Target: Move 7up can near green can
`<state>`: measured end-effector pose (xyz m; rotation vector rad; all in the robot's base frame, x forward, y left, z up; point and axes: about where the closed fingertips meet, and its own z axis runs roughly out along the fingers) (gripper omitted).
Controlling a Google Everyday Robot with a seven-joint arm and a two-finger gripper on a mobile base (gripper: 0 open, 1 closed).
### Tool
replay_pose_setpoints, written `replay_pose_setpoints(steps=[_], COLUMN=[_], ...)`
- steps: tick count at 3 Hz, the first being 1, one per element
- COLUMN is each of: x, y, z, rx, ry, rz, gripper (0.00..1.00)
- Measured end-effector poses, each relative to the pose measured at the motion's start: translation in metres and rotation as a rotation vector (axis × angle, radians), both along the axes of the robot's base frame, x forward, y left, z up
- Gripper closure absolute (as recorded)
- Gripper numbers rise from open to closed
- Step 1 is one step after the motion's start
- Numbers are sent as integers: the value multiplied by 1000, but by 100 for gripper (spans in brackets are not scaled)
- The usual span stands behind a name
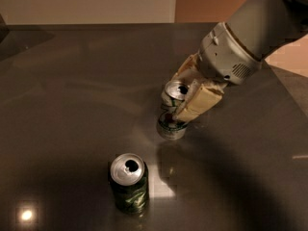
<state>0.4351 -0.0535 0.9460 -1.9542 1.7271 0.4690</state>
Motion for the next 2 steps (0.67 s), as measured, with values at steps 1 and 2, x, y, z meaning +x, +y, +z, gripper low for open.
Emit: replay_pose_setpoints(steps=[1, 2], x=[-16, -39], y=[0, 6], z=[4, -2], rx=[13, 24], ry=[-7, -18], rz=[49, 120], gripper=[100, 100])
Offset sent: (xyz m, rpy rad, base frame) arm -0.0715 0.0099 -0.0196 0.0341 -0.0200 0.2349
